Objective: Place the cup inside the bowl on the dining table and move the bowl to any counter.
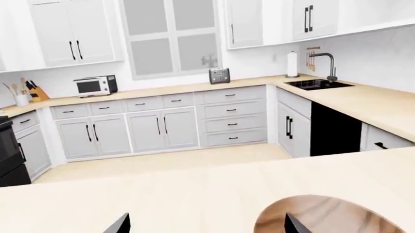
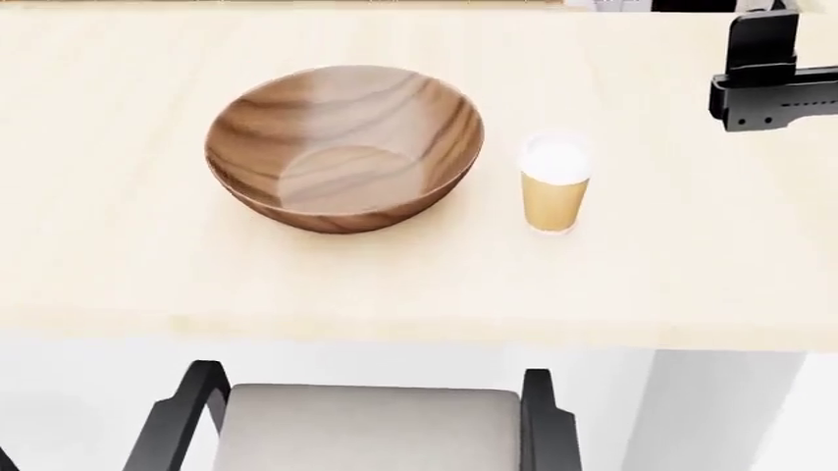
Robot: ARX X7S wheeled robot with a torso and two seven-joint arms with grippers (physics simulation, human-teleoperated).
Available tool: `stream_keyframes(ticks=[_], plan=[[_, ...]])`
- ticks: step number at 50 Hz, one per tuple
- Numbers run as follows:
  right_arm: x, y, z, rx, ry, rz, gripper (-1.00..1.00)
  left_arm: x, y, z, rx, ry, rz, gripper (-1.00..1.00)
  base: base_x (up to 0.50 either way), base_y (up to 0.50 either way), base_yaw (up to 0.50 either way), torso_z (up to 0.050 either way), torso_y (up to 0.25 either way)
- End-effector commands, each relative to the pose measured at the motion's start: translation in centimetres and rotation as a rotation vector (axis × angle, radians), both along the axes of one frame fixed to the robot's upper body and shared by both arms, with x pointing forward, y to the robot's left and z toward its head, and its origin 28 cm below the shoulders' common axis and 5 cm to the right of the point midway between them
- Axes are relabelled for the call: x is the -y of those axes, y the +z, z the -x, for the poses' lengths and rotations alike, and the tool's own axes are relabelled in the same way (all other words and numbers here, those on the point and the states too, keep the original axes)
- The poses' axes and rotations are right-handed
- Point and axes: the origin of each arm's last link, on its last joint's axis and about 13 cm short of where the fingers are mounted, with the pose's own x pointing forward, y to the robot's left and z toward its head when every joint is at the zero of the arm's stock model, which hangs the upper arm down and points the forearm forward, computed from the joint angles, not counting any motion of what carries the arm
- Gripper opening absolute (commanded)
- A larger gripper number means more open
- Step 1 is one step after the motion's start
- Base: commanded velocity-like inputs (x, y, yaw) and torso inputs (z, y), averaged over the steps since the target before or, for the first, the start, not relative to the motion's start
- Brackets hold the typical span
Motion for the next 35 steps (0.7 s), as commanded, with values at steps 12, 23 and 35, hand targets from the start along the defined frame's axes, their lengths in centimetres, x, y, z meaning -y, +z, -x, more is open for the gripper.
stream_keyframes(ticks=[12, 23, 35], plan=[[-0.52, 0.11, -0.02, -0.021, 0.030, 0.005, 1.00, -0.63, -0.25, 0.25, -0.004, 0.001, 0.015, 1.00, 0.35, 0.00, 0.00, 0.000, 0.001], [-0.62, 0.21, 0.04, -0.020, 0.033, 0.007, 1.00, -0.56, -0.22, 0.31, -0.008, -0.003, 0.015, 1.00, 0.33, 0.00, 0.00, 0.000, 0.001], [-0.61, 0.01, 0.08, -0.026, 0.034, 0.010, 1.00, -0.87, -0.47, 0.44, -0.015, -0.006, 0.017, 1.00, 0.33, 0.00, 0.00, 0.000, 0.001]])
